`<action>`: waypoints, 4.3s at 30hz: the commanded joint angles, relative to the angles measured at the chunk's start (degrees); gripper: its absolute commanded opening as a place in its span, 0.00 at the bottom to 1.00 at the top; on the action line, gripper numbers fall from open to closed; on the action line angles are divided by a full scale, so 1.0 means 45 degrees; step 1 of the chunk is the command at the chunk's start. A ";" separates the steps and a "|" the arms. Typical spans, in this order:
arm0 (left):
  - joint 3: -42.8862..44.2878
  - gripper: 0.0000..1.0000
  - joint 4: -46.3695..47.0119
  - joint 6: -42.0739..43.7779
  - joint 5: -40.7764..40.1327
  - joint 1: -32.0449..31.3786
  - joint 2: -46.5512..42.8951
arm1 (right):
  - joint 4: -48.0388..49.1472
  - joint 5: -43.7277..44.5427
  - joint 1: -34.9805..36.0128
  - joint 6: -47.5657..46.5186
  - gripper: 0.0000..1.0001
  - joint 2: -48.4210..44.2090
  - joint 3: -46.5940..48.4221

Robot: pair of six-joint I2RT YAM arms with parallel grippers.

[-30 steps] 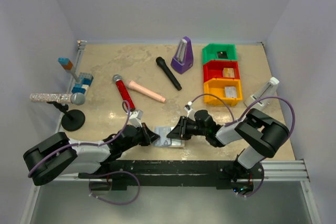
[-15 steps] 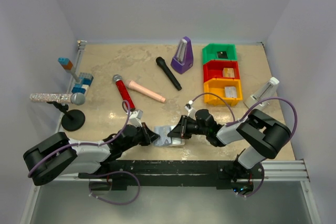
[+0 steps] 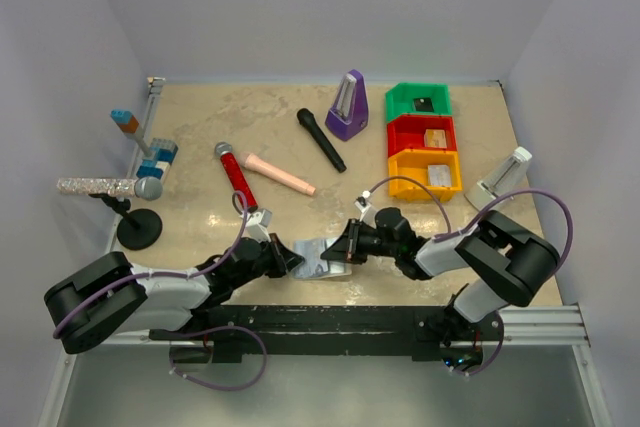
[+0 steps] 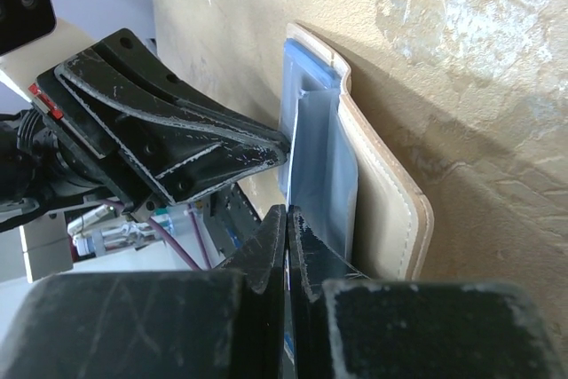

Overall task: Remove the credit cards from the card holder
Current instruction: Remove the credit card from the card holder, then place the credit card at the center of the board.

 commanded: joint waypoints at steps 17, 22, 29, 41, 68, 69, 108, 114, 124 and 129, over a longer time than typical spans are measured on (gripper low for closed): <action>-0.1347 0.00 -0.3722 0.0143 -0.1100 -0.0054 -0.2231 | -0.5705 0.0490 -0.0155 -0.2797 0.00 -0.3855 0.1105; -0.1132 0.00 -0.5068 0.0182 -0.1432 -0.0074 -0.3481 | -0.7425 0.0959 -0.0174 -0.3560 0.00 -0.5008 0.1555; -0.0118 0.08 -0.7470 0.0688 -0.1531 -0.0054 -0.5901 | -1.0100 0.1018 -0.0174 -0.5082 0.00 -0.6044 0.2726; 0.2948 0.70 -0.9173 0.3479 0.0497 -0.0015 -0.8910 | -1.4633 -0.2495 -0.0174 -0.8832 0.00 -0.7001 0.5208; 0.3282 0.62 -0.2982 0.3854 0.8604 0.0024 -0.6433 | -1.6725 -0.6053 0.0958 -1.1217 0.00 -0.7198 0.6653; 0.3263 0.61 -0.2923 0.3834 0.8742 0.0024 -0.6335 | -1.6783 -0.6072 0.0978 -1.1276 0.00 -0.7140 0.6731; 0.2796 0.00 -0.1479 0.3053 0.9155 0.0004 -0.5513 | -1.7196 -0.5585 0.1095 -1.1512 0.49 -0.6806 0.7299; 0.2210 0.00 -0.1068 0.2722 0.8199 0.0004 -0.6098 | -1.6648 -0.4338 0.0765 -1.0770 0.61 -0.7430 0.7123; 0.0842 0.00 -0.0579 0.1101 0.4175 0.0044 -0.8384 | -1.2607 -0.1153 -0.0604 -0.6455 0.66 -1.0848 0.3961; 0.0724 0.00 -0.0638 0.0514 0.2865 0.0024 -0.9010 | -1.1473 -0.0817 -0.0604 -0.5281 0.67 -1.1320 0.3023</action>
